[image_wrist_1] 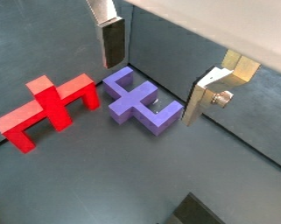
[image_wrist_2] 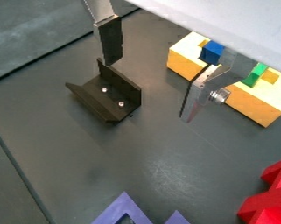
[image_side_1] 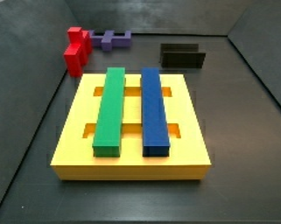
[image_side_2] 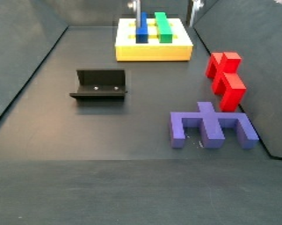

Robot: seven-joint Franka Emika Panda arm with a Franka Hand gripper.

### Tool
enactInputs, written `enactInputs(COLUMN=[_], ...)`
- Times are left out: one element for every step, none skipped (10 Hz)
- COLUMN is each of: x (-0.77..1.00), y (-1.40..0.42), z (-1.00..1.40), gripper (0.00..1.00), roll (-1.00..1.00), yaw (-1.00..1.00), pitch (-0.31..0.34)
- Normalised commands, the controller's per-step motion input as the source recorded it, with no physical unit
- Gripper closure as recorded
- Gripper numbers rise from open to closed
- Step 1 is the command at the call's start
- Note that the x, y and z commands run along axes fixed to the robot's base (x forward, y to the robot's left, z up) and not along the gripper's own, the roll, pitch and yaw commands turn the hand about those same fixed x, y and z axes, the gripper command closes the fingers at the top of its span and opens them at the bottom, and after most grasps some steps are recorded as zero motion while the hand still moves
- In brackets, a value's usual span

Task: Pick up the purple object. Move up. Place the purple object on the fixture. Regrasp the purple object. Move to above the board. Insert the purple object.
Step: Pick up the purple object.

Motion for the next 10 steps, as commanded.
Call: enactInputs(x=[0.00,-0.21,-0.50,-0.51,-0.38,-0.34,-0.23,-0.16,-0.07,0.00], y=[0.00,0.00,0.00,0.00,0.14,0.15,0.18,0.30,0.28,0.28], z=[0.00,0.00,0.01,0.00,-0.03,-0.29,-0.57,-0.64,-0.70,-0.78], gripper=[0.00,0.00,0.00,0.00,0.00,0.00,0.00,0.00,0.00,0.00], roll=[0.00,-0.02,-0.02,-0.03,-0.08,-0.11,-0.08,-0.09,-0.05,-0.04], yaw=[-0.15,-0.23,-0.38,-0.44,-0.26,0.00,0.08,0.17,0.17,0.27], pitch=[0.000,-0.129,-0.274,-0.267,-0.233,-0.266,-0.196,-0.121,-0.051,0.000])
